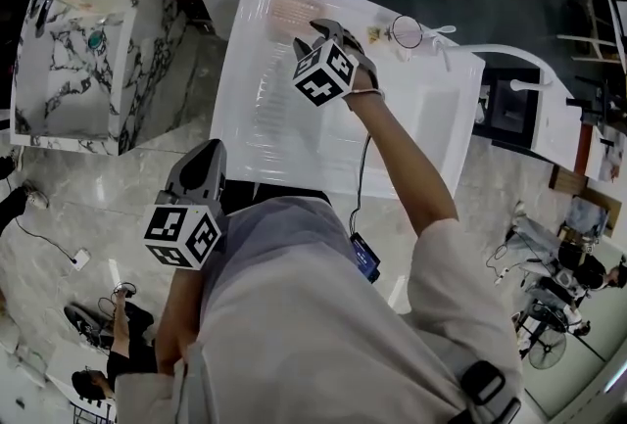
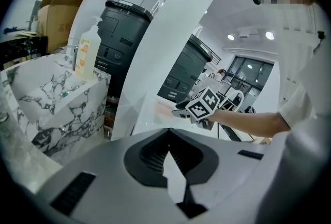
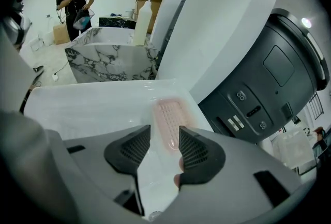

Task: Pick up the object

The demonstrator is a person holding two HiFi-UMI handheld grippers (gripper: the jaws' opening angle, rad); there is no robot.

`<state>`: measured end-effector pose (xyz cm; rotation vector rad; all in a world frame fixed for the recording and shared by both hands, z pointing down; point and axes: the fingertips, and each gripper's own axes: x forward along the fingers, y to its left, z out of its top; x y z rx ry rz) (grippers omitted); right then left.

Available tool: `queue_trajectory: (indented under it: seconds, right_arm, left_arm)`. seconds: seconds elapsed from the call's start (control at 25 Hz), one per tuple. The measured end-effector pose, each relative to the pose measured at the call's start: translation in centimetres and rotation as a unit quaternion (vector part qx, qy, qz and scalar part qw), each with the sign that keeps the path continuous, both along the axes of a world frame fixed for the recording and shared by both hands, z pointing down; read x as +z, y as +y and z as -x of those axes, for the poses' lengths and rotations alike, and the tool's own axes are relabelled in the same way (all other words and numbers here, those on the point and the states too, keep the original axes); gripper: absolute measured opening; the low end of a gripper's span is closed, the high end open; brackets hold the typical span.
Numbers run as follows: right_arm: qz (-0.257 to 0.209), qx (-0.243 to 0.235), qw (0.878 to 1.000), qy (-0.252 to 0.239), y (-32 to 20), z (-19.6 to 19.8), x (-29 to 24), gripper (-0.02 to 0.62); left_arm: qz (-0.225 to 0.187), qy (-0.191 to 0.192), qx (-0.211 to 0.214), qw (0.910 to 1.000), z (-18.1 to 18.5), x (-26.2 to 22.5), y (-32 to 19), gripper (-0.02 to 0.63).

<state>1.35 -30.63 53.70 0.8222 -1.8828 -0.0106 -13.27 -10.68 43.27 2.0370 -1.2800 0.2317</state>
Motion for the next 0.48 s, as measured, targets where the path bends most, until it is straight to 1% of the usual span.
queue_trajectory:
  seconds: [0.28, 0.48]
  right_arm:
    - [-0.008, -0.021, 0.999, 0.039, -1.1, 0.1, 2.1, 0.178]
    - [-0.022, -0.049, 0.996, 0.077, -1.9, 0.1, 3.5, 0.189]
  left_arm:
    - [0.008, -0.008, -0.015, 0.9998, 0.7, 0.7, 0.4, 0.002]
    - [0.012, -0.012, -0.02, 0.9996, 1.1, 1.0, 0.5, 0.002]
